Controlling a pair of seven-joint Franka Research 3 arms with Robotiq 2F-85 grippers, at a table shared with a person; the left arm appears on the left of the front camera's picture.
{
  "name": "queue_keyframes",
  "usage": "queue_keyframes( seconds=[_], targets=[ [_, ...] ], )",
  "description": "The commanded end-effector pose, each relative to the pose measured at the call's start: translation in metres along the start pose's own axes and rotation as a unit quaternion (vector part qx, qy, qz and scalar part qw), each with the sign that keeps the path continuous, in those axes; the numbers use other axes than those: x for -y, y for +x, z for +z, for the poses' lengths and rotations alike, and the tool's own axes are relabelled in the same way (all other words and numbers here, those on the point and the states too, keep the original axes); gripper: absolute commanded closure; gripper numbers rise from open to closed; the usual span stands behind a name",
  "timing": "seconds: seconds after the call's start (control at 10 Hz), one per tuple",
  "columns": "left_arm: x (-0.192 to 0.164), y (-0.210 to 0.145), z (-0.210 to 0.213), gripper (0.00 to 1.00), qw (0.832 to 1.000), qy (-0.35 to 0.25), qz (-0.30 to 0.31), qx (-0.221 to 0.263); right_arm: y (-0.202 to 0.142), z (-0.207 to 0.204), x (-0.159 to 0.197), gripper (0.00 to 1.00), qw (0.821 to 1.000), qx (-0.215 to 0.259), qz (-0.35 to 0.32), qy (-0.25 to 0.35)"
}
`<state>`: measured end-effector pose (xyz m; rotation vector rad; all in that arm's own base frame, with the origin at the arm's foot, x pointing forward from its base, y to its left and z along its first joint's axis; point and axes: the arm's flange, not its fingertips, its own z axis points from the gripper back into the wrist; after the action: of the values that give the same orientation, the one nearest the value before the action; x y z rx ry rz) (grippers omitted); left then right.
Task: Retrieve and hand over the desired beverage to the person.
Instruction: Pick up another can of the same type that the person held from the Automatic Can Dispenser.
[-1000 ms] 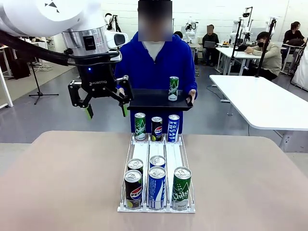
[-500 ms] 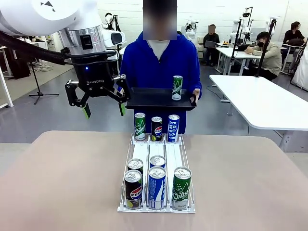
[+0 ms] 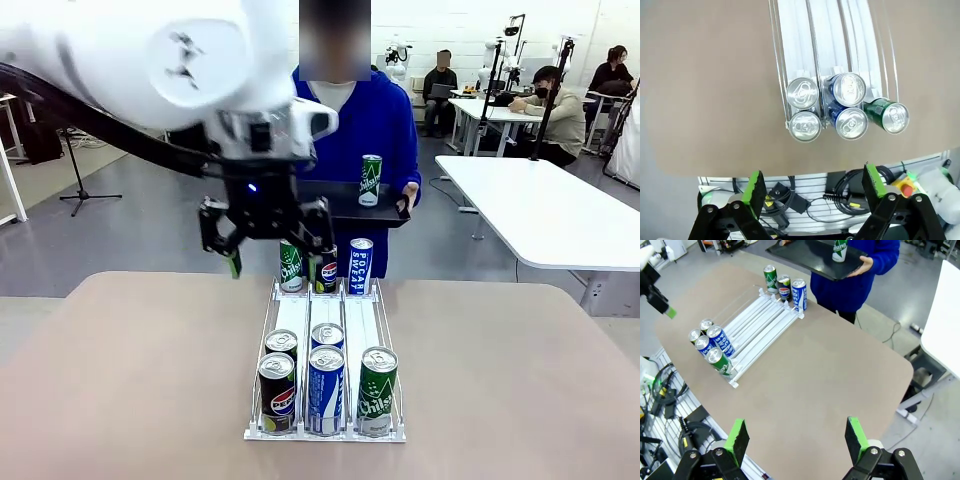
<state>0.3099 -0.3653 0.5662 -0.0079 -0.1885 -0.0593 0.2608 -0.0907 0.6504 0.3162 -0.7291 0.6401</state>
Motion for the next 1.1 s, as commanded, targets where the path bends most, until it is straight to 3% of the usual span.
queue_keyframes(
  seconds=[0.0, 0.2, 0.5, 1.0],
  targets=[
    [0.024, 0.021, -0.023, 0.0, 0.999, 0.03, 0.011, 0.004, 0.0, -0.002, 0.002, 0.0, 1.0, 0.0, -0.002, -0.002],
    [0.037, 0.032, -0.045, 0.0, 0.999, 0.026, -0.023, 0.013, 0.0, -0.002, 0.002, 0.0, 1.0, 0.0, -0.002, -0.002],
    [0.052, 0.045, -0.075, 0.0, 0.999, -0.005, -0.034, -0.013, 0.0, -0.002, 0.002, 0.0, 1.0, 0.0, -0.002, -0.002],
    [0.057, 0.028, -0.104, 0.0, 0.997, 0.009, -0.044, -0.055, 0.0, -0.002, 0.002, 0.0, 1.0, 0.0, -0.002, -0.002]
  ],
)
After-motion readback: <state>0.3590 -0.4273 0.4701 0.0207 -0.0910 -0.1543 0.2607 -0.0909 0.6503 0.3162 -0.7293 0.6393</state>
